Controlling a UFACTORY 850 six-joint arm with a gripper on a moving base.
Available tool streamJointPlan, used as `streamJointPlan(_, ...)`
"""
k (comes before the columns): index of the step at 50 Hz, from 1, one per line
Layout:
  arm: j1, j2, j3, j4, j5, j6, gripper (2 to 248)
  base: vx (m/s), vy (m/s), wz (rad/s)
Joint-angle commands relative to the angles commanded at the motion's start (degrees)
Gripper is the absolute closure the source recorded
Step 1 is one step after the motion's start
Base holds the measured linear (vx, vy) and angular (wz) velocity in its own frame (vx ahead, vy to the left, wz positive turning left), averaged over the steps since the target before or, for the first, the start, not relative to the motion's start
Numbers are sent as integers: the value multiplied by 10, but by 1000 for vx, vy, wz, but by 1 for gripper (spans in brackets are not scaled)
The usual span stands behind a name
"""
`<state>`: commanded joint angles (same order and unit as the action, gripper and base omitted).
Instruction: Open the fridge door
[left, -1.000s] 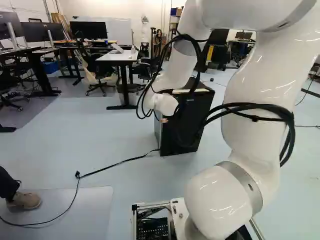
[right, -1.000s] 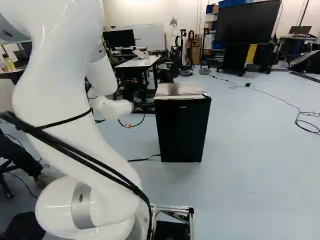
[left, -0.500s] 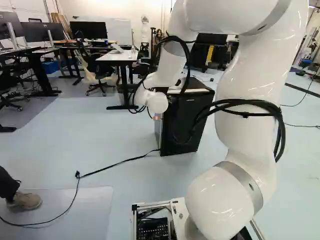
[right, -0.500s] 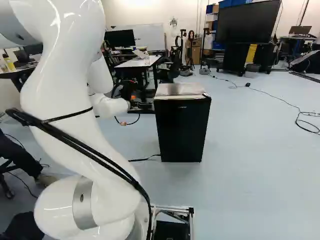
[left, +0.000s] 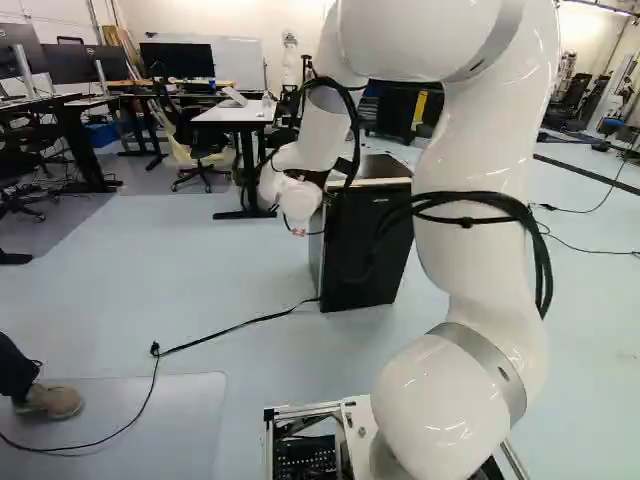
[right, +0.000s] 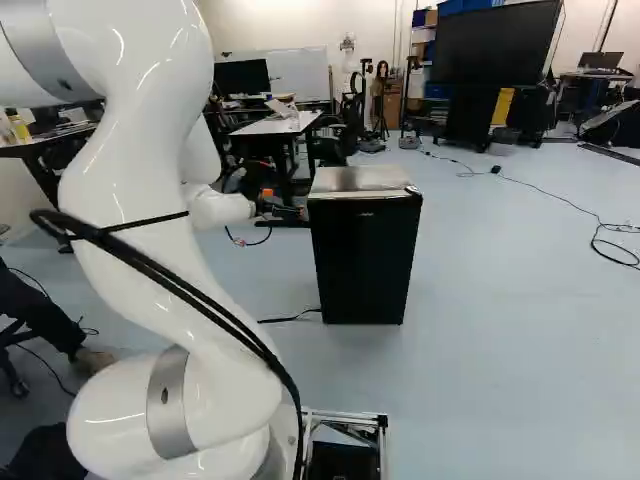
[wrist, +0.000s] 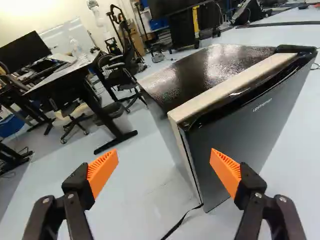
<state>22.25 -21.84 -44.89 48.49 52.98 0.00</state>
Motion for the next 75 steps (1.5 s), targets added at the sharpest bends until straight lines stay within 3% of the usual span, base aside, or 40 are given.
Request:
streamJointPlan(25,9,-65,-80,106,0,0,3,0,0,0)
streamJointPlan(44,8,-107,-106,177,0,0,3,0,0,0)
streamJointPlan(54,8,-117,-112,194,0,0,3,0,0,0)
streamJointPlan(75,5,-134,-135,198,0,0,3,0,0,0)
